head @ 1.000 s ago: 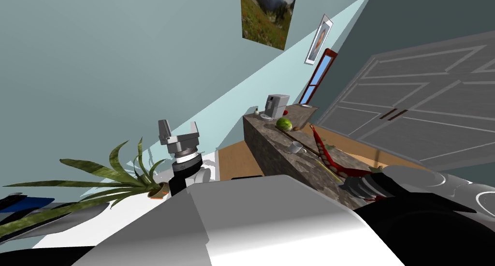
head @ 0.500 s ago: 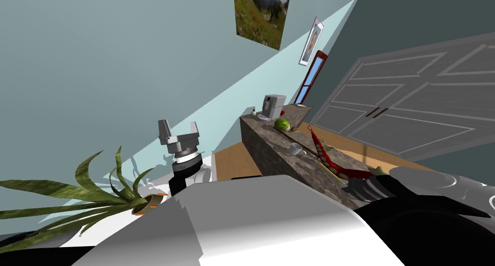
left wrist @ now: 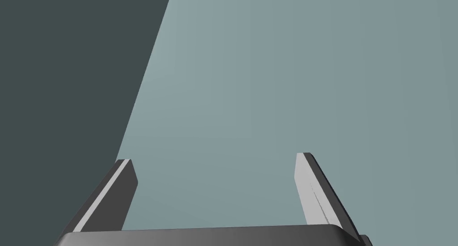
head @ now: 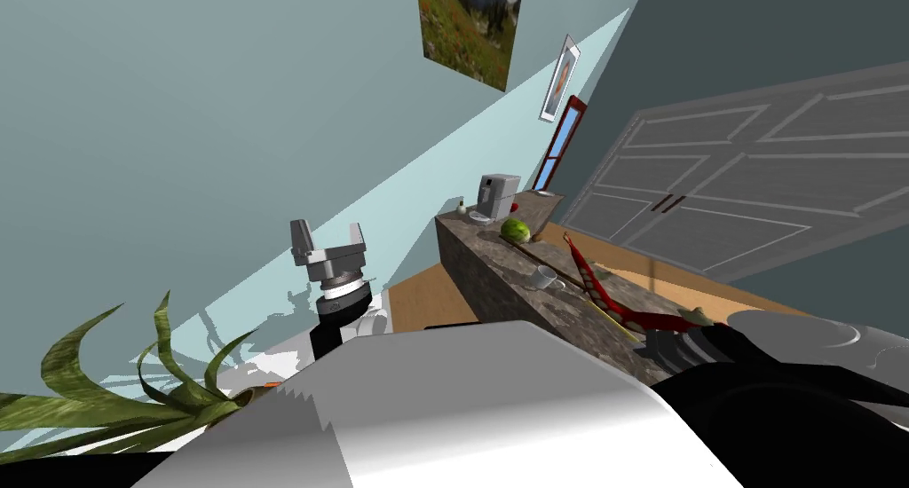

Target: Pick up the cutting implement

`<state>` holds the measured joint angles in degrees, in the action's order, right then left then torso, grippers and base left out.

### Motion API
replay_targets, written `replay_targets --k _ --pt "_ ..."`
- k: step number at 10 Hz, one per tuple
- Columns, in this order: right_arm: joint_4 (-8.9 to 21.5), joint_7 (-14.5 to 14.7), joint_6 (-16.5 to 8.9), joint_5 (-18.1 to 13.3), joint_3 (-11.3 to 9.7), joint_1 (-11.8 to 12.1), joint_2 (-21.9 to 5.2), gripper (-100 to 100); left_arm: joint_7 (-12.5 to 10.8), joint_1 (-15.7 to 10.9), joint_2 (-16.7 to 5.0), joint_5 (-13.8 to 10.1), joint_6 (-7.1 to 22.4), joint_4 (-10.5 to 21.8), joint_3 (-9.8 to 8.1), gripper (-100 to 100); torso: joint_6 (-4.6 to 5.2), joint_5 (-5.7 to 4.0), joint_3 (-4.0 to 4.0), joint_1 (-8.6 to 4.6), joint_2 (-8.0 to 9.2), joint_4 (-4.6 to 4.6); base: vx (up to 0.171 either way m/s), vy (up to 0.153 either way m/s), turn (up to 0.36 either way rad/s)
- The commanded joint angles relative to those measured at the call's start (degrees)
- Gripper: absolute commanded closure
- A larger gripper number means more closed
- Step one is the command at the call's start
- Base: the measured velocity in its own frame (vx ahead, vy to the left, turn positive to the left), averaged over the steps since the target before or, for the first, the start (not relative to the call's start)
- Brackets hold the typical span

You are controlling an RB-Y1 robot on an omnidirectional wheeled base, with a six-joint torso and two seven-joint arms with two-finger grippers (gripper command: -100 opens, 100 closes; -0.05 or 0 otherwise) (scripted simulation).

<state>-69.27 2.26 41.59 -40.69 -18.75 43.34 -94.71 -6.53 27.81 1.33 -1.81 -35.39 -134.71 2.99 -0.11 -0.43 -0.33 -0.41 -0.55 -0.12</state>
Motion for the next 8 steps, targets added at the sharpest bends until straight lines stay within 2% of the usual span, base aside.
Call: replay_targets --k 1,2,3,4,5,6,7,8 --pt "-0.1 2.9 -0.2 2.6 -0.3 1.3 -0.8 100 0.0 0.0 0.0 0.0 0.0 0.0 0.0 0 0.0 0.0 0.0 0.0 0.0 0.0 0.084 -0.001 -0.182" --pt "-0.1 4.1 -0.2 2.6 -0.3 1.3 -0.8 100 0.0 0.0 0.0 0.0 0.0 0.0 -0.01 0 0.13 -0.02 -0.01 -0.06 -0.03 -0.02 0.094 0.016 -0.131" --pt "-0.1 5.9 -0.5 5.1 -0.6 2.5 -1.6 100 0.0 0.0 0.0 0.0 0.0 0.0 0.0 0 0.03 -0.04 -0.04 -0.03 -0.06 -0.03 0.134 0.02 -0.208" --pt "-0.1 7.5 -0.5 5.1 -0.6 2.5 -1.6 100 0.0 0.0 0.0 0.0 0.0 0.0 -0.01 0 0.08 -0.03 -0.11 -0.02 -0.19 -0.06 0.118 0.027 -0.106" --pt "-0.1 9.1 -0.8 7.5 -0.9 3.7 -2.4 100 0.0 0.0 0.0 0.0 0.0 0.0 0.0 0 -0.04 -0.06 -0.13 -0.02 -0.21 -0.07 0.138 0.033 -0.157" --pt "-0.1 10.8 -0.8 7.6 -0.9 3.7 -2.4 100 0.0 0.0 0.0 0.0 0.0 0.0 0.0 0 0.01 -0.05 -0.17 0.01 -0.28 -0.09 0.088 0.042 -0.132" --pt "-0.3 9.6 -0.9 7.4 -0.7 3.8 -2.4 100 0.0 0.0 0.0 0.0 0.0 0.0 0.0 0 -0.03 -0.07 -0.12 0.02 -0.15 -0.09 0.016 0.023 -0.026" --pt "-0.2 10.0 -0.9 7.4 -0.7 3.8 -2.4 0 0.0 0.0 0.0 0.0 0.0 0.0 0.0 0 -0.06 -0.08 -0.02 -0.06 0.02 -0.05 0.006 0.005 0.004"
